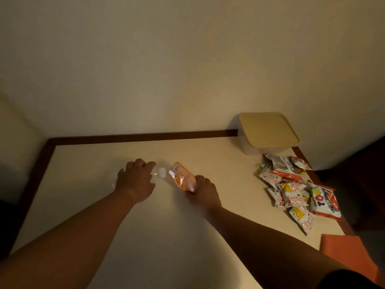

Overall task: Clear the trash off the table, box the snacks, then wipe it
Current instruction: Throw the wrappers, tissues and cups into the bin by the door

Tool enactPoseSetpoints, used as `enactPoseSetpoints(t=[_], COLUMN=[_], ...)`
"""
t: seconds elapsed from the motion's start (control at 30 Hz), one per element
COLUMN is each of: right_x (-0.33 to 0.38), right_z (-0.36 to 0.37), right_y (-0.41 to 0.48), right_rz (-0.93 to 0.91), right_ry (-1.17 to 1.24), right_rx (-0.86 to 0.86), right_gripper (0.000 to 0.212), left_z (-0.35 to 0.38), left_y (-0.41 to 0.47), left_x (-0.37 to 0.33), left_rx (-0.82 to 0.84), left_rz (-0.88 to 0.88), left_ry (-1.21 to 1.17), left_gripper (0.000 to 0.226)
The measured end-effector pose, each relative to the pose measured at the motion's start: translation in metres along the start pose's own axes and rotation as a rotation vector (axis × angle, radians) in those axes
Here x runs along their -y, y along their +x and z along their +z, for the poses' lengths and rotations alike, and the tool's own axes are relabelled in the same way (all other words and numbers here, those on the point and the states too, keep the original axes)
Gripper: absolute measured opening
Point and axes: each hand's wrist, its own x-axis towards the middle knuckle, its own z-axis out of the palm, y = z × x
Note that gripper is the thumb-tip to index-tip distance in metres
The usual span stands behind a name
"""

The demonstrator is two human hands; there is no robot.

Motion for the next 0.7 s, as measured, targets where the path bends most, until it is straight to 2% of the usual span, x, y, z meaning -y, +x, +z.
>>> enactPoseSetpoints(t=[0.13,0.33,0.43,0.53,0.7], right_x=[0.057,0.173,0.227,0.273,0.315], right_z=[0.017,0.060,0.090,0.129,0.205], right_y=[-0.015,-0.079,-0.129,-0.194,-0.292], right_rz=[-0.116,-0.353,-0.390,-0.431,-0.635], right_ry=[0.125,0.256,0.312,0.299,0.192], right_rx=[0.027,0.237,0.375,0.461,0.496], right_gripper=[0.051,0.042,0.051,0.047,0.041], left_z=[-0.029,-0.056,-0.056,-0.051,-0.013], left_y=[-0.041,-0.150,-0.225,-0.320,-0.470], left_x=[0.046,0.151,0.204,0.253,0.321], left_rx=[-0.170,-0.389,-0.496,-0.570,-0.590], left_rz=[-0.128,-0.340,-0.475,-0.584,-0.783], left_ry=[-0.169,-0.529,-0.701,-0.845,-0.858], left_gripper=[0.070,0.063,0.059,0.055,0.058])
